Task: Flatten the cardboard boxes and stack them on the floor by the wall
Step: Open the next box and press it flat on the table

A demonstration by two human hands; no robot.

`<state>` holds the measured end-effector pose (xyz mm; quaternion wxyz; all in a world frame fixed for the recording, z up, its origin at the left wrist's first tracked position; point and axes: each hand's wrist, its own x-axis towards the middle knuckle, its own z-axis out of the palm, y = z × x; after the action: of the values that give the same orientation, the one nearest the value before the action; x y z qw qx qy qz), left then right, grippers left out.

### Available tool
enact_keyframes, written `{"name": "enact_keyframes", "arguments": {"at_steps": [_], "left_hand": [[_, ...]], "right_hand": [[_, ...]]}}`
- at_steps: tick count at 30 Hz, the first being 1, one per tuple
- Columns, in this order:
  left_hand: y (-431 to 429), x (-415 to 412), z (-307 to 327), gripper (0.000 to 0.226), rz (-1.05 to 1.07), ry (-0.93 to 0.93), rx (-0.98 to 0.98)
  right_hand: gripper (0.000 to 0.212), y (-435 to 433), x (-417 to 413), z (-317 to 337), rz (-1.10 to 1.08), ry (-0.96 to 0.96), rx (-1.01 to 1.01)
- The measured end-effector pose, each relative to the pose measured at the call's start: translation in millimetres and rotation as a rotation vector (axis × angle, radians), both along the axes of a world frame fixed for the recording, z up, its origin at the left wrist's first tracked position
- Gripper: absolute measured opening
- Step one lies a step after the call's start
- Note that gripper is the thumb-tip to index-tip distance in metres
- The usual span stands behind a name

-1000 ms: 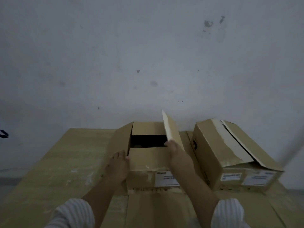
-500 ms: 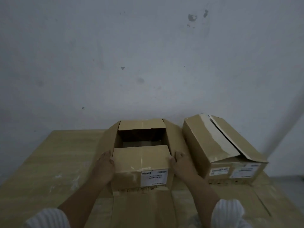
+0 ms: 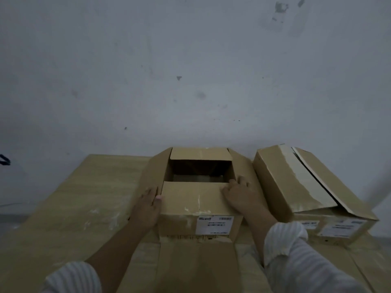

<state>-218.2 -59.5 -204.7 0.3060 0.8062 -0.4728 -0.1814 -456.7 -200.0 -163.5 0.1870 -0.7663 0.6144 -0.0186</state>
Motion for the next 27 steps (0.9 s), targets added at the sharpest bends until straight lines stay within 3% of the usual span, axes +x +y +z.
{"name": "enact_keyframes", "arguments": {"at_steps": [3,6,9,11,12,14,17,19,22,27], "left_hand": [[10.3,-0.9,1.8,0.048,0.025,0.015,-0.002],[16.9,4.9,9.6,0.042,-0.013,-0.016,-0.062],[20.7,12.1,27.4,0.047,0.017,0.305,-0.079],[17.1,15.9,39.6,0.048,0.047,0.423,-0.01],[14.4,16.6,43.8,0.048,0.05,0.442,0.032],[9.0,12.4,47.4,0.051,0.014,0.412,0.1],[-1.2,-7.6,35.9,0.062,-0.055,0.069,0.202],[-1.3,-24.3,18.8,0.072,-0.05,-0.159,0.233],[8.6,-38.9,-9.0,0.078,-0.037,-0.346,0.166],[-8.4,-29.7,-5.9,0.076,0.009,-0.367,0.155]], "right_hand": [[0.054,4.6,0.3,10.1,0.001,-0.081,-0.039],[0.041,12.9,-5.8,42.2,-0.095,-0.498,-0.068],[0.023,28.5,-24.9,76.5,-0.127,-0.815,0.086],[0.015,41.4,-44.6,85.2,-0.025,-0.881,0.287],[0.013,47.7,-53.8,83.2,0.057,-0.832,0.379],[0.011,57.2,-65.1,69.3,0.243,-0.536,0.417],[0.054,64.1,-56.5,29.2,0.432,0.008,0.218],[0.07,74.7,-45.6,0.9,0.472,0.221,0.007],[0.067,79.3,-42.0,-28.0,0.458,0.248,-0.205],[0.063,39.5,-32.7,-15.0,0.384,0.099,-0.169]]}}
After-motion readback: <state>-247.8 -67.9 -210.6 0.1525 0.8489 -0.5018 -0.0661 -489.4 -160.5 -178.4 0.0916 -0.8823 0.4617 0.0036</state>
